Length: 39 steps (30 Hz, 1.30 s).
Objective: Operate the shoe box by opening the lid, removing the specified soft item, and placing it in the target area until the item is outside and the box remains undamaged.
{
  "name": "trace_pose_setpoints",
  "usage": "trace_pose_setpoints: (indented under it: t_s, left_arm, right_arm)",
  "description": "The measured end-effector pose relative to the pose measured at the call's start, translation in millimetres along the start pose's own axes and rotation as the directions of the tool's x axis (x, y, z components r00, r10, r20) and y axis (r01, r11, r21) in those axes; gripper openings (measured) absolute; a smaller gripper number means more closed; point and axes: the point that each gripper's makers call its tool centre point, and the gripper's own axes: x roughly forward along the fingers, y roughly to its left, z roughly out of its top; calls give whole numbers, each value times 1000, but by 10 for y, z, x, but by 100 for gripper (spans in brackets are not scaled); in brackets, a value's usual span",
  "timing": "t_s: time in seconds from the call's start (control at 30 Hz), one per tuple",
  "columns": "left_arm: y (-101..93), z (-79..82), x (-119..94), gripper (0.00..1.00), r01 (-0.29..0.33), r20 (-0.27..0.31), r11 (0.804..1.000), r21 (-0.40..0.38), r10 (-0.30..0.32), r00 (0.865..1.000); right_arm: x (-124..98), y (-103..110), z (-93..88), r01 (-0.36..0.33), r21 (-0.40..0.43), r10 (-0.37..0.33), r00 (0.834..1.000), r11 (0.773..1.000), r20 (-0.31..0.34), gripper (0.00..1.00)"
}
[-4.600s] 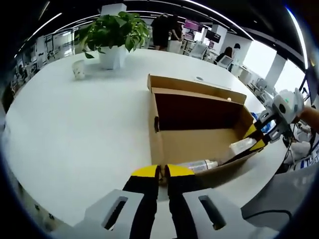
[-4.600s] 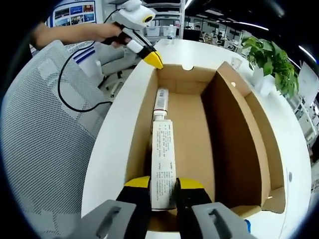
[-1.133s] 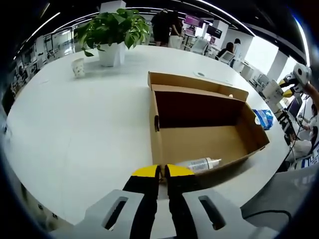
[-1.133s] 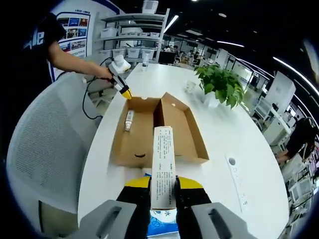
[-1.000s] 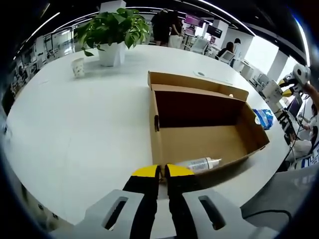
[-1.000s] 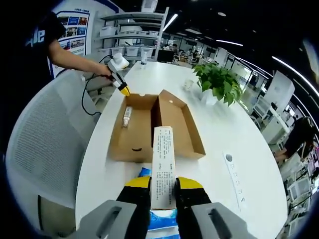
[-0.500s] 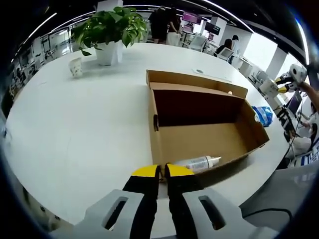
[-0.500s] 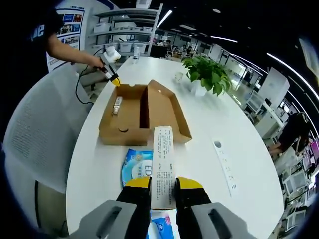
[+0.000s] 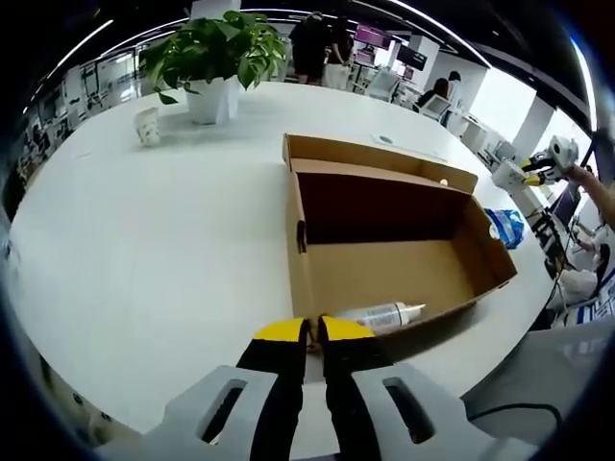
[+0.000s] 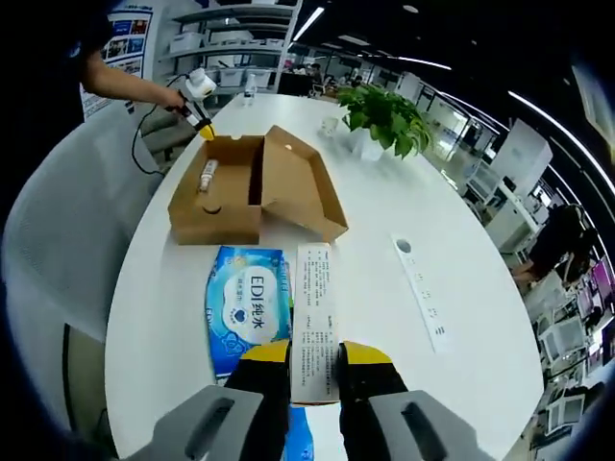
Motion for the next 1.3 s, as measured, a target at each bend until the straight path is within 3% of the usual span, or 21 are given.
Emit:
trace_pose_setpoints:
  t_s: [0.57, 0.97, 1.3]
  left_arm:
    - [-6, -1, -2, 3, -15, -5, 1000, -7, 15, 1000]
    - [-15, 4, -6, 3, -23, -1, 1000, -7, 23, 1000]
    - [-18, -1, -4, 3, -25, -5, 1000, -6, 25, 1000]
  right_arm:
    - [154, -302, -582, -4, -11, 3, 996, 1000, -86, 14]
    - [305, -233, -839, -52, -34, 46, 986, 998, -162, 14]
    - [343, -67, -1085, -99, -49, 85, 967, 994, -241, 14]
